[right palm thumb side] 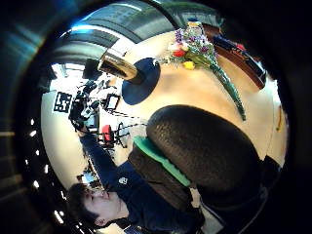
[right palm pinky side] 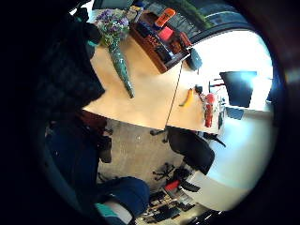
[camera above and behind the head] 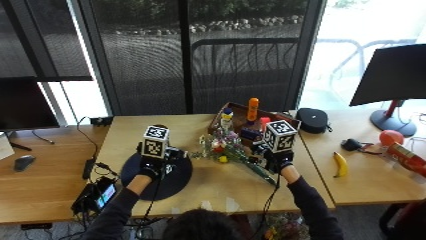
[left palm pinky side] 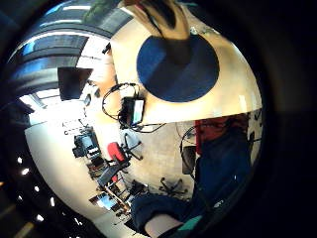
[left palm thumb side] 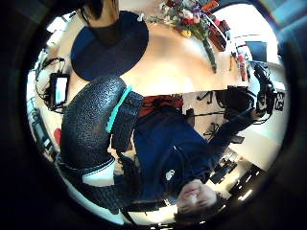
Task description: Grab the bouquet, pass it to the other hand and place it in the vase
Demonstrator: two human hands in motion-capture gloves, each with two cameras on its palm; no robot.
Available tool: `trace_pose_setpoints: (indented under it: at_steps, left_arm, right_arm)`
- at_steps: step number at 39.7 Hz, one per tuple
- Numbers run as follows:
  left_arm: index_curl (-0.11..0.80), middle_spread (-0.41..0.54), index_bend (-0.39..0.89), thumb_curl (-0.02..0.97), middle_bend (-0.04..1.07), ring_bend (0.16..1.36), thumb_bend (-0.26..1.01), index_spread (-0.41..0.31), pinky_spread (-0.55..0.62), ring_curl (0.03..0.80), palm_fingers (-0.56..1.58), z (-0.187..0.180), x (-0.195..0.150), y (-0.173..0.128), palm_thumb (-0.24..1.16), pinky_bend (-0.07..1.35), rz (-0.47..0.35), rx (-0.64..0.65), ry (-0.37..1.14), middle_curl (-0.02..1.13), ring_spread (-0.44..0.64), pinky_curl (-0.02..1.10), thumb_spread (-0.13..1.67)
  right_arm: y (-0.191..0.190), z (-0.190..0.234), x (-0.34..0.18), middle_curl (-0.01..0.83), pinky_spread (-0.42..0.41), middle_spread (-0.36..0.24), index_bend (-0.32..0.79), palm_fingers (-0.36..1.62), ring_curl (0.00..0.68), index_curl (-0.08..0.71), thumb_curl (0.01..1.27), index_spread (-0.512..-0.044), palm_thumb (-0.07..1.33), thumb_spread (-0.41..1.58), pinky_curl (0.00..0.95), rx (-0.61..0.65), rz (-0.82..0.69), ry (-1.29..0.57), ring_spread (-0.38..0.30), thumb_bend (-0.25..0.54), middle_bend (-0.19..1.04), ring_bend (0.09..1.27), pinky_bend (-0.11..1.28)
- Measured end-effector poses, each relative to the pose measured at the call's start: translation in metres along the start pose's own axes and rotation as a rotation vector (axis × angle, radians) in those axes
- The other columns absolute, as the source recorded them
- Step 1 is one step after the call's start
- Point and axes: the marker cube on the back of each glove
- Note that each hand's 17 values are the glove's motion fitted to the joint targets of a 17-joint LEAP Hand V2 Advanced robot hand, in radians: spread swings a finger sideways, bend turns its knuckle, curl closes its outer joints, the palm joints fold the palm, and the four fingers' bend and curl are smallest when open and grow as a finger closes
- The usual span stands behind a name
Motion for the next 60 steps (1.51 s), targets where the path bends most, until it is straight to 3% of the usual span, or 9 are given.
trace_pose_setpoints:
  at_steps: [8,18,22,30,33,40,48,52,60]
  left_arm:
    - [0.16,0.199,0.26,0.077,0.16,0.38,0.11,-0.018,0.31,0.12,0.28,-0.001,0.001,0.005,0.2,0.29,0.007,-0.008,-0.017,0.1,0.3,0.13,0.85]
    - [0.244,0.239,0.25,0.128,0.16,0.4,0.08,-0.021,0.38,0.158,0.25,-0.011,0.023,0.002,0.21,0.28,0.083,0.083,0.045,0.15,0.38,0.18,1.1]
    - [0.21,0.264,0.08,0.145,0.18,0.47,0.07,-0.006,0.39,0.191,0.15,-0.014,0.029,-0.001,0.21,0.35,0.086,0.145,0.108,0.18,0.39,0.22,1.14]
    - [0.167,0.288,0.05,0.174,0.22,0.57,0.04,0.023,0.4,0.231,0.07,-0.01,0.041,0.008,0.22,0.42,0.122,0.169,0.156,0.23,0.4,0.27,1.19]
    - [0.115,0.306,-0.04,0.178,0.24,0.64,0.01,0.07,0.4,0.256,-0.01,-0.007,0.047,0.013,0.19,0.5,0.139,0.179,0.155,0.25,0.4,0.3,1.2]
    - [0.052,0.333,-0.01,0.193,0.26,0.73,-0.02,0.117,0.4,0.282,-0.07,-0.006,0.059,0.029,0.17,0.59,0.18,0.178,0.11,0.27,0.39,0.33,1.2]
    - [0.025,0.345,0.03,0.209,0.28,0.76,-0.02,0.138,0.39,0.294,-0.1,0.004,0.066,0.032,0.16,0.62,0.206,0.16,0.051,0.3,0.39,0.34,1.2]
    - [0.018,0.348,0.04,0.216,0.28,0.77,-0.02,0.139,0.39,0.296,-0.1,0.008,0.068,0.032,0.16,0.63,0.216,0.141,0.049,0.31,0.39,0.34,1.21]
    - [0.011,0.351,0.04,0.228,0.28,0.77,-0.01,0.14,0.4,0.293,-0.11,0.013,0.064,0.031,0.17,0.63,0.209,0.114,0.036,0.32,0.39,0.35,1.21]
  right_arm:
    - [0.0,0.015,0.001,0.153,0.123,-0.036,0.12,0.59,0.2,0.126,0.07,-0.262,0.2,0.81,0.221,-0.036,0.002,0.007,-0.023,0.099,0.23,0.46,0.5]
    - [0.012,0.011,-0.003,0.225,0.143,-0.053,0.12,0.56,0.249,0.165,0.11,-0.306,0.21,1.05,0.269,-0.006,0.0,-0.024,-0.031,0.061,0.22,0.47,0.51]
    - [0.017,0.01,-0.003,0.271,0.138,-0.056,0.07,0.62,0.267,0.154,0.13,-0.312,0.22,1.09,0.269,0.043,0.006,-0.031,-0.055,0.044,0.3,0.51,0.47]
    - [0.0,0.023,0.013,0.331,0.118,-0.076,0.07,0.64,0.308,0.15,0.16,-0.296,0.24,1.13,0.293,-0.027,0.124,-0.114,-0.093,0.019,0.36,0.54,0.47]
    - [-0.01,0.023,0.018,0.339,0.115,-0.071,0.06,0.62,0.317,0.148,0.18,-0.276,0.29,1.15,0.309,-0.06,0.2,-0.13,-0.09,0.028,0.34,0.54,0.5]
    - [-0.057,0.036,0.04,0.351,0.122,-0.045,0.04,0.56,0.34,0.125,0.21,-0.21,0.35,1.16,0.344,-0.094,0.38,-0.213,-0.067,0.024,0.3,0.57,0.6]
    - [-0.083,0.088,0.063,0.37,0.118,-0.032,0.11,0.62,0.341,0.151,0.24,-0.181,0.41,1.15,0.349,-0.204,0.488,-0.323,-0.052,0.007,0.29,0.56,0.59]
    - [-0.09,0.136,0.08,0.375,0.14,-0.025,0.1,0.59,0.348,0.16,0.26,-0.175,0.43,1.14,0.355,-0.338,0.505,-0.399,-0.049,-0.002,0.27,0.55,0.6]
    - [-0.091,0.206,0.09,0.402,0.217,-0.029,0.11,0.56,0.35,0.18,0.28,-0.166,0.5,1.12,0.338,-0.247,0.781,-0.261,-0.043,-0.004,0.31,0.52,0.52]
